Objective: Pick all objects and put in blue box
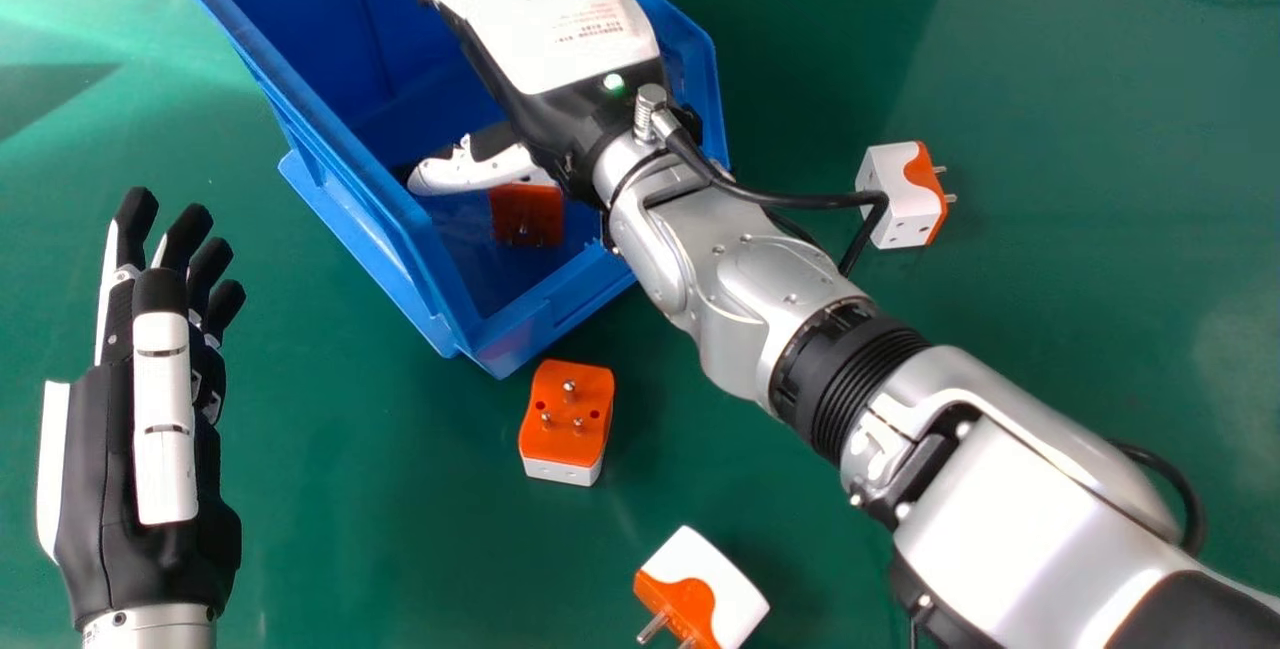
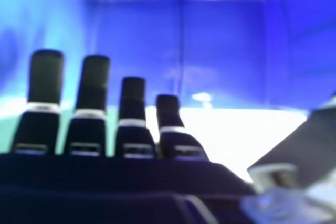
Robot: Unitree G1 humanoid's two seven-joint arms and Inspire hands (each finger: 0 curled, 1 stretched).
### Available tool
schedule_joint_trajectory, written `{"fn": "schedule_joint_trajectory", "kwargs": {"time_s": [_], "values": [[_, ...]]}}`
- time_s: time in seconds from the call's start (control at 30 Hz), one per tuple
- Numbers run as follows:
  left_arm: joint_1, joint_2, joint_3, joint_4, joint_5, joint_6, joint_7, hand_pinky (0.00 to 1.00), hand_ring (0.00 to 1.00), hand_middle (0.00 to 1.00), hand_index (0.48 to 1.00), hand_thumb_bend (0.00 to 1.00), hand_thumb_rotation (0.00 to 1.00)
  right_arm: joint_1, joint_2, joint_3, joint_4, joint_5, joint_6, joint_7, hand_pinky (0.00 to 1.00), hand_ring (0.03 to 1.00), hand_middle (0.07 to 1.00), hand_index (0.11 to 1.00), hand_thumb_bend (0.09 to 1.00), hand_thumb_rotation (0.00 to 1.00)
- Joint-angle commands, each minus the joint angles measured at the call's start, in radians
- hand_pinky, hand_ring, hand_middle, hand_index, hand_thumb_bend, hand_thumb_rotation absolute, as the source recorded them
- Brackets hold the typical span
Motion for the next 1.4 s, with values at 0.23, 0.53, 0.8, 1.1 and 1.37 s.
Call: {"fn": "schedule_joint_trajectory", "kwargs": {"time_s": [0.23, 0.53, 0.8, 1.1, 1.37], "values": [[-0.008, 0.0, -0.001, -0.006, 0.0, -0.019, -0.009, 0.93, 0.93, 0.94, 0.959, 0.51, 0.85, 0.046, -0.078, 0.009, -0.275, -0.056, 0.058, 0.074, 0.62, 0.786, 0.837, 0.842, 0.646, 0.15], [-0.014, 0.004, -0.001, -0.007, -0.014, -0.003, -0.023, 0.93, 0.94, 0.94, 0.947, 0.51, 0.84, 0.171, -0.194, -0.008, -0.678, -0.109, 0.163, 0.316, 0.63, 0.782, 0.825, 0.819, 0.695, 0.03], [-0.029, 0.009, 0.003, -0.001, -0.012, -0.002, -0.023, 0.96, 0.95, 0.95, 0.956, 0.5, 0.86, 0.255, -0.287, -0.037, -0.922, -0.134, 0.177, 0.455, 0.62, 0.746, 0.811, 0.8, 0.7, 0.0], [-0.028, 0.017, 0.006, -0.006, -0.011, 0.011, -0.028, 0.95, 0.94, 0.95, 0.966, 0.5, 0.87, 0.388, -0.338, -0.087, -1.146, -0.187, 0.209, 0.52, 0.59, 0.741, 0.799, 0.781, 0.563, 0.0], [-0.016, 0.017, 0.003, -0.021, -0.015, 0.025, -0.031, 0.95, 0.95, 0.96, 0.974, 0.5, 0.87, 0.521, -0.406, -0.153, -1.34, -0.217, 0.182, 0.56, 0.58, 0.725, 0.792, 0.776, 0.557, 0.0]]}}
